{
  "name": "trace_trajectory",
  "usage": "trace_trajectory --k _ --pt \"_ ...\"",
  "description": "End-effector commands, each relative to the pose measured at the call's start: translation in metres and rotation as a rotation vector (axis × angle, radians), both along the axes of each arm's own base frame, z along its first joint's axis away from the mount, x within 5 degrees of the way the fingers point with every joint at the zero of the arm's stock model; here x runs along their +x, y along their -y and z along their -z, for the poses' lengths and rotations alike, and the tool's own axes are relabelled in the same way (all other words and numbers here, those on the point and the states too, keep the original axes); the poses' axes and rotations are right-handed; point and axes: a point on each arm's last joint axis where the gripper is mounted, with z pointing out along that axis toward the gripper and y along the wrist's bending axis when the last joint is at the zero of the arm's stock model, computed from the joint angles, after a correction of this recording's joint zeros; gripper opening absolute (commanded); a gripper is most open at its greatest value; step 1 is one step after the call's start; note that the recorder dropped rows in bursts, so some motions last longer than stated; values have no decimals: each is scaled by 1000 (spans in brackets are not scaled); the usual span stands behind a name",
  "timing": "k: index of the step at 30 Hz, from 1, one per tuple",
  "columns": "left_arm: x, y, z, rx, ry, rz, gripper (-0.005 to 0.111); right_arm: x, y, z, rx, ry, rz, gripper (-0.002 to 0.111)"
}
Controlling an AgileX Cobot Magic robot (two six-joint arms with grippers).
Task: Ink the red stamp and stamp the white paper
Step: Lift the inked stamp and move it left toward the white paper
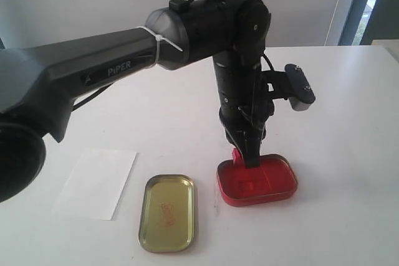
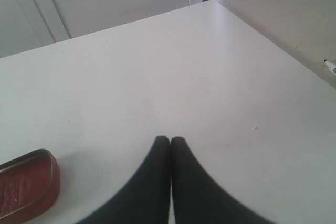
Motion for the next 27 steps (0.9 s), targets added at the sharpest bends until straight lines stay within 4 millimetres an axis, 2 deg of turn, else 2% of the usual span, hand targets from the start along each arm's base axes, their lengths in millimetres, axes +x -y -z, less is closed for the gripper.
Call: trace_trajectory --k 1,11,27 --pt "-1 -14 -13 22 -50 -21 0 0 0 0 -1 7 5 0" --pt "19 -39 -26 -11 -96 -180 0 0 0 0 -1 7 5 0" --pt "13 -98 -42 -34 -72 -331 0 0 0 0 -1 7 5 0"
